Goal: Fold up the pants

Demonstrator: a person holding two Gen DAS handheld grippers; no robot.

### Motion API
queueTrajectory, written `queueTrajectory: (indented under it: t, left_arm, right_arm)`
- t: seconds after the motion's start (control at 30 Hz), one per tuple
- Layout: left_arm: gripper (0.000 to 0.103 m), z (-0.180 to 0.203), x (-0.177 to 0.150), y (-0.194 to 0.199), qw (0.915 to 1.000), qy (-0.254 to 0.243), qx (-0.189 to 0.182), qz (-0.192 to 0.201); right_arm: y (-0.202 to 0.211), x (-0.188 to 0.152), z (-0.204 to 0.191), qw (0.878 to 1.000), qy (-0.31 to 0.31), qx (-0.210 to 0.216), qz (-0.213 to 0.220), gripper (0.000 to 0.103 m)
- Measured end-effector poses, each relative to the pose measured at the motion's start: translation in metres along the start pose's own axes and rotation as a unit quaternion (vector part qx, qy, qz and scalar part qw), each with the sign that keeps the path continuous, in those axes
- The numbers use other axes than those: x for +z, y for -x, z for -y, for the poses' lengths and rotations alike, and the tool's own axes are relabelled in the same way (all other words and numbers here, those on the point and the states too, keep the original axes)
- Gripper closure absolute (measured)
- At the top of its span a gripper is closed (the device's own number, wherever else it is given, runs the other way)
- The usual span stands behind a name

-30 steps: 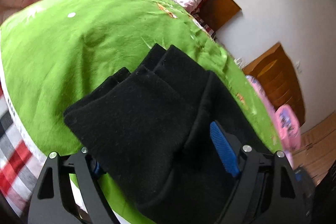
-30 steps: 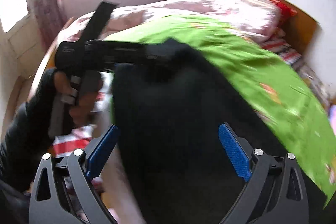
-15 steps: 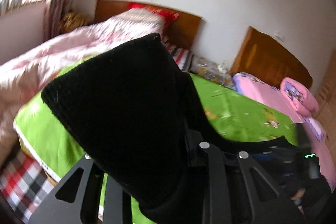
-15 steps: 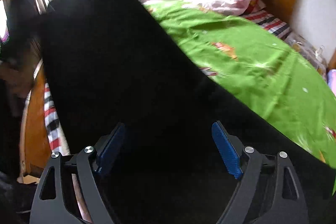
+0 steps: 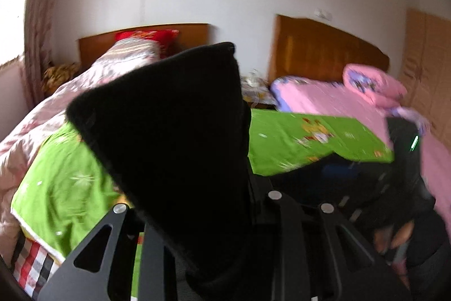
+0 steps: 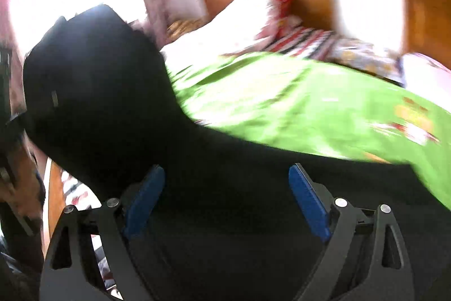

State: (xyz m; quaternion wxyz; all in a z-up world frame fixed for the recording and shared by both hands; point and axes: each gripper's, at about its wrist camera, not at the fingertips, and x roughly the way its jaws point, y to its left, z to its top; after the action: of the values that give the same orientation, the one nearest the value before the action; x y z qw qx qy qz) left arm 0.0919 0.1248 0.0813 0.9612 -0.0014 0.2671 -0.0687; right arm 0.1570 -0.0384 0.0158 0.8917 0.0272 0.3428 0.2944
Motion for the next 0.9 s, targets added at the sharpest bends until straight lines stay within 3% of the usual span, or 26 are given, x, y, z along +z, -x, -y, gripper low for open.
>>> queueTrajectory:
  t: [0.13,0.2,0.3,0.33,0.37,0.4,0.5,0.63,0.67,0.7,0.77,0.9]
  left_arm:
    - [0.076,0.069,-0.031,-0.032,0.9962,-0.08,0.007,-0.034]
    - [0.069,0.098,-0.053,-0.049,0.9913,-0.118,0.004,-0.06]
    - [0.039,0.135,-0.089,-0.076,0.9766,-0.17,-0.052,-0.12]
    - [0.02,0.15,-0.1,-0.073,0.9722,-0.208,-0.042,-0.099]
    - [0.012,0.158,-0.108,-0.069,0.9683,-0.231,-0.039,-0.086]
    - [0.012,0.168,-0.114,-0.064,0.963,-0.253,-0.051,-0.079]
    - [0.012,0.174,-0.115,-0.047,0.9593,-0.263,-0.08,-0.066]
    - [0.012,0.143,-0.106,-0.006,0.9642,-0.217,-0.147,-0.042]
    - [0.012,0.13,-0.102,0.004,0.9682,-0.2,-0.147,-0.033]
    - [0.011,0.119,-0.098,0.01,0.9727,-0.184,-0.139,-0.024]
    - [0.008,0.075,-0.091,0.02,0.9857,-0.142,-0.089,-0.013]
    - [0.008,0.01,-0.087,0.015,0.9946,-0.099,0.026,-0.021]
  right_arm:
    - [0.057,-0.025,0.047,0.997,-0.055,-0.042,0.04,0.015]
    - [0.074,-0.038,0.064,0.995,-0.073,-0.057,0.045,0.014]
    - [0.09,-0.058,0.082,0.992,-0.09,-0.071,0.043,0.012]
    - [0.094,-0.064,0.085,0.992,-0.095,-0.073,0.042,0.012]
    - [0.098,-0.07,0.089,0.991,-0.102,-0.073,0.042,0.012]
    - [0.1,-0.076,0.093,0.991,-0.108,-0.074,0.042,0.012]
    - [0.099,-0.08,0.101,0.99,-0.12,-0.069,0.04,0.012]
    - [0.084,-0.085,0.095,0.988,-0.148,-0.027,0.022,0.012]
    - [0.081,-0.089,0.092,0.987,-0.157,-0.008,0.017,0.012]
    - [0.075,-0.092,0.087,0.986,-0.166,0.017,0.01,0.012]
    - [0.067,-0.096,0.074,0.983,-0.177,0.052,-0.005,0.012]
    - [0.057,-0.096,0.05,0.981,-0.173,0.081,-0.014,0.012]
